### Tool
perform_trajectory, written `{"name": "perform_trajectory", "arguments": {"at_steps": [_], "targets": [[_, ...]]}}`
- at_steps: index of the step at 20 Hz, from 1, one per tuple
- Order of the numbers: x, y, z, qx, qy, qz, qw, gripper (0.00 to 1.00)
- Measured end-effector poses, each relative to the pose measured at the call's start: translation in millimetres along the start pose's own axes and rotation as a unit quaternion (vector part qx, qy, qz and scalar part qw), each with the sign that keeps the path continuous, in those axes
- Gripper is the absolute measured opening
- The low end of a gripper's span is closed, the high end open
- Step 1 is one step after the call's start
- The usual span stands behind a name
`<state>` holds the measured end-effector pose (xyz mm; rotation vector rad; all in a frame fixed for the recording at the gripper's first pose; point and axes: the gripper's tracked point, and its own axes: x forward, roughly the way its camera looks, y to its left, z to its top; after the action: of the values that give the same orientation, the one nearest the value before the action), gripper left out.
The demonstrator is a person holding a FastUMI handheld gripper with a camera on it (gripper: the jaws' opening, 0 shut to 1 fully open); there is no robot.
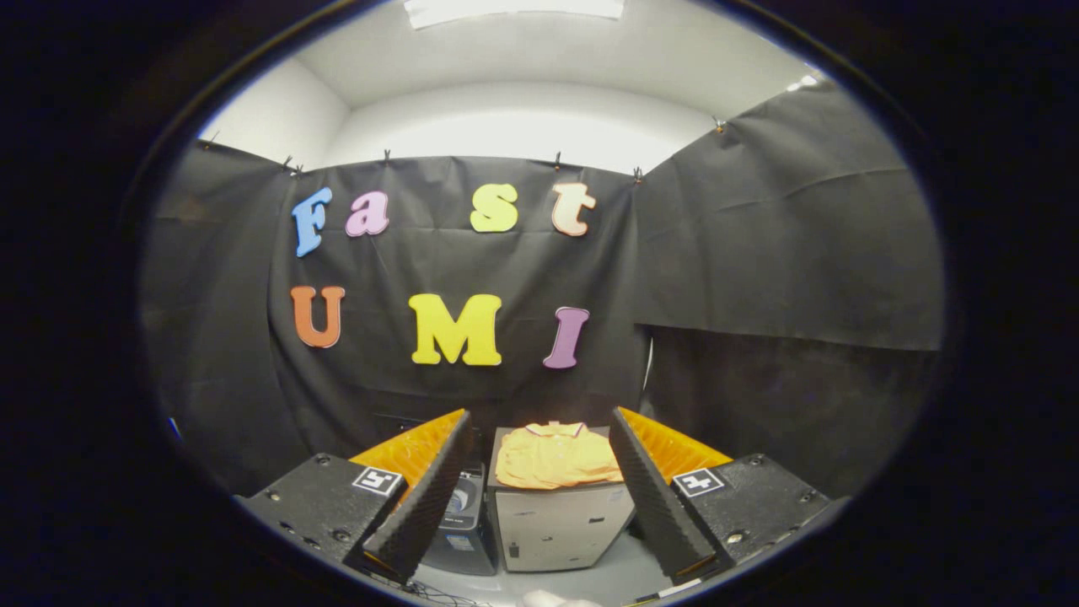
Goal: Put the clothes into the washing machine and then close the washing machine lid.
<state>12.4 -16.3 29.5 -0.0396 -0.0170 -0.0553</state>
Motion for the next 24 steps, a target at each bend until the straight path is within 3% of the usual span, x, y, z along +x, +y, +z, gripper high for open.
{"name": "perform_trajectory", "arguments": {"at_steps": [6,11,24], "targets": [[64.4,-17.9,-5.5,0.004,0.015,-0.002,1.000,1.00],[144.8,-33.9,-12.0,0.010,0.026,0.001,1.000,1.00],[351.9,-61.7,-91.2,0.016,0.122,0.022,0.992,1.00]]}}
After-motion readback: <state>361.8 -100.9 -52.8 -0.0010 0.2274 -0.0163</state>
